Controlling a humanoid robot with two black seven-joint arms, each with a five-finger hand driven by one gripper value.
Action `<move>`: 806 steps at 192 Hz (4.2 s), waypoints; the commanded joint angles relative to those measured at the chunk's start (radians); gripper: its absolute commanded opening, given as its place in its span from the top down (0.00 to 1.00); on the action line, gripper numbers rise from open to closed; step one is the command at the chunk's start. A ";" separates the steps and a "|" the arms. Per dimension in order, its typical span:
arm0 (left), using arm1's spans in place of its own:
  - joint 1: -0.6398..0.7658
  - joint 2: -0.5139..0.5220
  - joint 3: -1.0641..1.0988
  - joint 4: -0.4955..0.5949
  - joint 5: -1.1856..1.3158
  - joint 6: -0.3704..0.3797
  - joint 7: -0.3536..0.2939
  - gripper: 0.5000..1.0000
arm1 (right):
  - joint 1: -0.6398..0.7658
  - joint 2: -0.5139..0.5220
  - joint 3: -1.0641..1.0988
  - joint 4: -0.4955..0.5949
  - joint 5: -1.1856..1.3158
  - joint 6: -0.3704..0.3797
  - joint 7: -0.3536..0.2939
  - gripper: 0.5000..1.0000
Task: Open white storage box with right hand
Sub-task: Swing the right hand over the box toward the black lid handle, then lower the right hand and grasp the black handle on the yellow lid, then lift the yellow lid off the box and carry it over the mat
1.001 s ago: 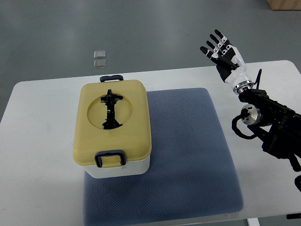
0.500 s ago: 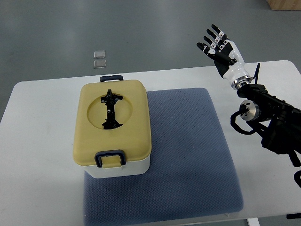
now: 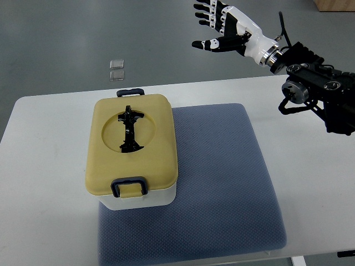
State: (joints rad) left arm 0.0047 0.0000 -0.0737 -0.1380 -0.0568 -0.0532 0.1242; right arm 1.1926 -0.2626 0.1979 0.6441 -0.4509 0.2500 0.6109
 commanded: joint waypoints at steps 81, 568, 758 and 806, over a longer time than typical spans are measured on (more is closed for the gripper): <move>0.000 0.000 0.000 0.000 0.000 -0.001 0.000 0.00 | 0.361 0.092 -0.071 0.285 -0.859 0.173 0.000 0.14; 0.000 0.000 0.000 0.000 0.000 -0.001 0.000 0.00 | 0.452 0.164 -0.172 0.295 -1.065 0.140 0.000 1.00; 0.000 0.000 0.000 0.000 0.000 0.001 0.000 0.00 | 0.173 -0.334 -0.031 0.281 -0.990 -0.024 0.000 1.00; 0.000 0.000 0.000 0.000 0.000 0.001 0.000 0.00 | 0.070 -0.348 -0.031 0.279 -0.990 -0.109 0.000 1.00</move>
State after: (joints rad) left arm 0.0045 0.0000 -0.0736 -0.1381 -0.0567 -0.0532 0.1242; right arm 1.3003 -0.6080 0.1670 0.9246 -1.4405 0.1777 0.6109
